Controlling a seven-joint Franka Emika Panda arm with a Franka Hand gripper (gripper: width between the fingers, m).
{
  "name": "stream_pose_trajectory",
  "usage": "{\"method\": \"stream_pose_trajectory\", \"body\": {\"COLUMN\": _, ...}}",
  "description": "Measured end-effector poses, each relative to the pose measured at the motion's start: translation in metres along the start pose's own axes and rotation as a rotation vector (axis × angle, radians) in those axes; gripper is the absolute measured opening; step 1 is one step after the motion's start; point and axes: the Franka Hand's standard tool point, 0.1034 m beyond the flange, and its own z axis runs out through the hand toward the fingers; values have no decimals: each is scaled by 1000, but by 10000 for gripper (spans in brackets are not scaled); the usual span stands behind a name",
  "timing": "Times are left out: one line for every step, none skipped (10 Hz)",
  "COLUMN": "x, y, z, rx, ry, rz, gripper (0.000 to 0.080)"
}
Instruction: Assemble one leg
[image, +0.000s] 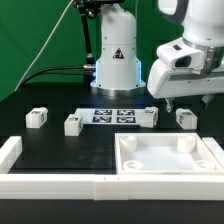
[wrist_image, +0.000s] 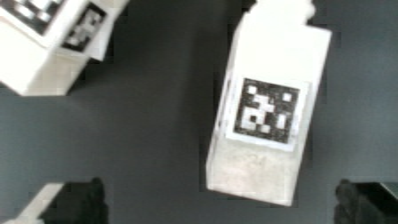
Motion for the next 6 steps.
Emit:
{"method": "stream_pose_trajectory", "body": {"x": 4, "y": 0, "z": 5, "rx": 2, "ry": -59, "rz": 11, "gripper": 649}}
{"method": "stream_pose_trajectory", "body": {"x": -5, "y": 2, "z": 10, "rx": -5, "ry": -175, "rz": 10, "gripper": 649}}
{"method": "stream_pose_trajectory", "body": {"x": -7, "y": 3, "z": 12, "rx": -8, "ry": -300, "rz": 7, "gripper": 649}}
{"method": "stream_pose_trajectory", "body": {"x": -8, "y": 2, "z": 14, "rx": -11, "ry": -433, "rz": 3, "gripper": 649}}
{"method": "stream_pose_trajectory", "body": {"x": -1, "y": -1, "z": 19, "rx": -7, "ry": -482, "rz": -2, "gripper": 649}}
{"method": "stream_pose_trajectory", "body": {"x": -9, "y": -3, "z": 22, "rx": -14, "ry": -573, "rz": -3, "gripper": 649}}
